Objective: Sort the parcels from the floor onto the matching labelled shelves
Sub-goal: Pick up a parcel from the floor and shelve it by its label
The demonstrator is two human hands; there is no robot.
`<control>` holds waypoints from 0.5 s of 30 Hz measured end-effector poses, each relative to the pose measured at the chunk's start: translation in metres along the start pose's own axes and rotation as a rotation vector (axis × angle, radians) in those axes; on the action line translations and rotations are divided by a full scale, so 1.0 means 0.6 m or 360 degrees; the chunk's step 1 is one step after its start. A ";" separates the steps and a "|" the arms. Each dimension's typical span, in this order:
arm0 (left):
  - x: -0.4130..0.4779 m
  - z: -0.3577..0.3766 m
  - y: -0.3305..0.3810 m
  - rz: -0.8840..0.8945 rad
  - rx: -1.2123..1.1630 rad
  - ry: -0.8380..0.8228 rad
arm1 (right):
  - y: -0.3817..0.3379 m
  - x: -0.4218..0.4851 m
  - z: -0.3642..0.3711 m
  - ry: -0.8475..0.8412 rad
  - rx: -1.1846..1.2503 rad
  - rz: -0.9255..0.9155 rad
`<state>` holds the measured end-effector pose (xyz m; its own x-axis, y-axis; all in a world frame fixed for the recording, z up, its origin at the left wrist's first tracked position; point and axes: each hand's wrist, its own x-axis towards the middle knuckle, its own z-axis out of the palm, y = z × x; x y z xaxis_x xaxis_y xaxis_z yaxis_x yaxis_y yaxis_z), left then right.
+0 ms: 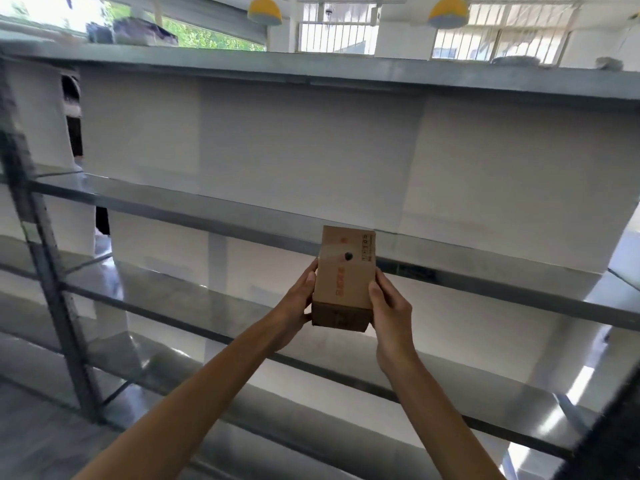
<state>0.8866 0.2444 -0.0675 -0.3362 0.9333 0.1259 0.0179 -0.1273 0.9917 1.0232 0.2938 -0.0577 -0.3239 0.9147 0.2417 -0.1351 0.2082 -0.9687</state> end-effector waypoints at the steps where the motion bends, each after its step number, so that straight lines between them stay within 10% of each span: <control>1: 0.009 -0.011 -0.002 0.0007 0.0002 0.0013 | 0.003 0.010 0.009 -0.0028 0.0006 -0.0014; 15: 0.144 -0.129 0.023 0.0109 0.0142 0.0151 | 0.042 0.187 0.120 -0.0270 0.0026 -0.0215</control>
<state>0.7849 0.2973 -0.0452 -0.4191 0.8869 0.1944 0.1263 -0.1551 0.9798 0.9159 0.3765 -0.0507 -0.4543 0.8072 0.3769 -0.2028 0.3182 -0.9261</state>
